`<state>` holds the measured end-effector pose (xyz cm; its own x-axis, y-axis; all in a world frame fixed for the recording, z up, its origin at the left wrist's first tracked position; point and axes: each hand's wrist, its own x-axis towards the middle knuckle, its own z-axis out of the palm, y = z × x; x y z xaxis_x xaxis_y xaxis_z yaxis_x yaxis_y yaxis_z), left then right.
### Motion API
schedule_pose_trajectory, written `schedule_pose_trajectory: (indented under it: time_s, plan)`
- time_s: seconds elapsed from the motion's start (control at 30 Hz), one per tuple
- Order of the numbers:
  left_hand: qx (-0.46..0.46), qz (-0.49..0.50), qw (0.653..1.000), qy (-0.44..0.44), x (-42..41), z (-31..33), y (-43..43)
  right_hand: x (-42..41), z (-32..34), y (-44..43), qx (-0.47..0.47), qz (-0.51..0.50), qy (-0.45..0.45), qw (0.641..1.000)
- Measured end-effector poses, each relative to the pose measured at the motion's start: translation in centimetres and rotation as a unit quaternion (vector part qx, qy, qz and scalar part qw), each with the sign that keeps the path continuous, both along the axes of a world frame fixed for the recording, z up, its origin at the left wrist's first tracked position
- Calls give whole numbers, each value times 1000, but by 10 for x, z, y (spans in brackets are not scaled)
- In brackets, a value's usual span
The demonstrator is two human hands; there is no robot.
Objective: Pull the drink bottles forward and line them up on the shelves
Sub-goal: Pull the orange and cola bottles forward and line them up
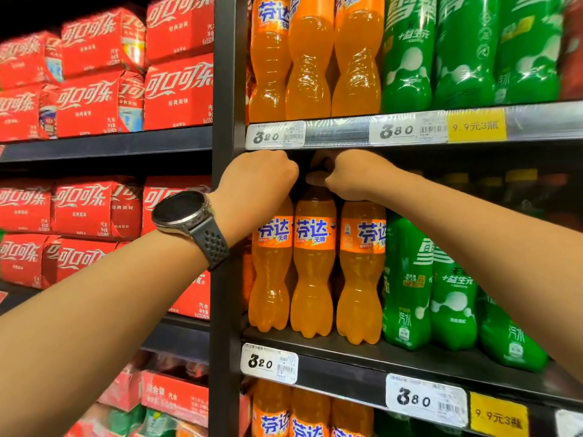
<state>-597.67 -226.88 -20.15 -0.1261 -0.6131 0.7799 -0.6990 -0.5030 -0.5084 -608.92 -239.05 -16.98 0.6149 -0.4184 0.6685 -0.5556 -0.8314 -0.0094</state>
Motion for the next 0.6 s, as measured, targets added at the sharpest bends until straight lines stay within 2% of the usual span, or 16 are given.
schedule_pose_trajectory:
  time_s: [0.17,0.4,0.47,0.53,0.6]
  plan:
    - [-23,-18,1000,-1,0,-4,0,0,0,-3,9,2,10,1000]
    - [-40,-31,999,-7,2,-7,-3,-40,-1,-9,-30,-14,47,998]
    - [-66,-76,995,-6,-1,-11,-7,-53,0,-14,-33,-13,62,997]
    - [-66,-158,985,35,-8,-15,-14,-60,2,-18,-31,-9,73,997]
    - [-14,-203,972,116,-16,-18,-23,-61,3,-20,-39,1,73,997]
